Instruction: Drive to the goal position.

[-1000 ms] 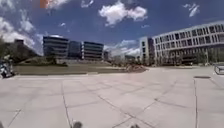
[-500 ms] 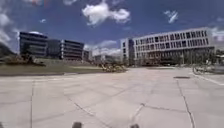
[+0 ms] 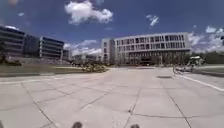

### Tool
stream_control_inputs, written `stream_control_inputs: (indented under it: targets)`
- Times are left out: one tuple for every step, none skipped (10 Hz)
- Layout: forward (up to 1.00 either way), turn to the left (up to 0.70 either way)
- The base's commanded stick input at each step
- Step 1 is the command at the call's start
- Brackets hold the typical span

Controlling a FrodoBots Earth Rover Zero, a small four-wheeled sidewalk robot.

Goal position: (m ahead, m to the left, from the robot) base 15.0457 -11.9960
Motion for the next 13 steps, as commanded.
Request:
stream_control_inputs:
  targets:
    - [0.7,0.0]
    - [0.7,0.0]
    - [0.7,0.0]
    - [0.7,0.0]
    - [0.7,0.0]
    - [0.7,0.0]
    - [0.7,0.0]
    - [0.7,0.0]
    - [0.7,0.0]
    - [0.7,0.0]
    - [0.7,0.0]
    - [0.7,-0.07]
    - [0.7,-0.28]
